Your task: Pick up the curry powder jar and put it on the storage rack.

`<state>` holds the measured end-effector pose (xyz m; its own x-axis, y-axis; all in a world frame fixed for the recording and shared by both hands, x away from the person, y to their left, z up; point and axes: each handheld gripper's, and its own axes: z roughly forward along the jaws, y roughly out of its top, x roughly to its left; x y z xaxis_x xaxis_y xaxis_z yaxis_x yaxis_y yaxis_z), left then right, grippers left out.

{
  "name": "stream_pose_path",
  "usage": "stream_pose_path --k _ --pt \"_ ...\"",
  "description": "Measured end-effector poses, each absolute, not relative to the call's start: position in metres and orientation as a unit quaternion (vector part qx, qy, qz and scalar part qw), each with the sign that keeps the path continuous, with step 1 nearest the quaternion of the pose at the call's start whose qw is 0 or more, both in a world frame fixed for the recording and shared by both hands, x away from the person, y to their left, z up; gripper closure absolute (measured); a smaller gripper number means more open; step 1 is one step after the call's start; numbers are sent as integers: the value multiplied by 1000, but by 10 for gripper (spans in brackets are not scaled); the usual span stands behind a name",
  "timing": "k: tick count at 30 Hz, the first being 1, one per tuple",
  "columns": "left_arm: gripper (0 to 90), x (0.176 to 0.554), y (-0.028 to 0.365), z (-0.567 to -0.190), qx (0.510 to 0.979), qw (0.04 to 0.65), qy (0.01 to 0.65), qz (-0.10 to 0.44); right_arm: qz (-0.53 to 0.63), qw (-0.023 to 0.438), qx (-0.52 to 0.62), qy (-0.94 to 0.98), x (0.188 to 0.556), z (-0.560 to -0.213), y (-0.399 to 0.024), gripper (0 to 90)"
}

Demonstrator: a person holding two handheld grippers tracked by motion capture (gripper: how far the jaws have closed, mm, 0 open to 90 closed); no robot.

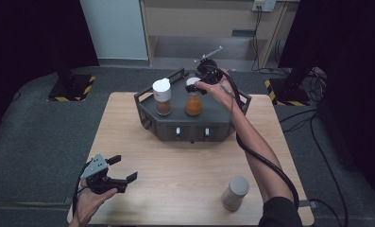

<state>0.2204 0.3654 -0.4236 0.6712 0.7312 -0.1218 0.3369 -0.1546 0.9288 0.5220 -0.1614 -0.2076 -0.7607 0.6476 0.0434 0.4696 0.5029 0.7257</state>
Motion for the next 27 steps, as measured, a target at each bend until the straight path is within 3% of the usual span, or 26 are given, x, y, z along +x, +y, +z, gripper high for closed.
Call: stream_pose_path --k 10,15,27 --pt "31 220 365 -423 738 539 361 183 378 119 320 861 521 -209 -162 335" --pt "31 220 365 -423 738 540 361 184 396 134 317 851 514 -212 -164 179" --pt "31 220 364 -423 739 539 361 184 430 139 300 840 502 -201 -179 68"
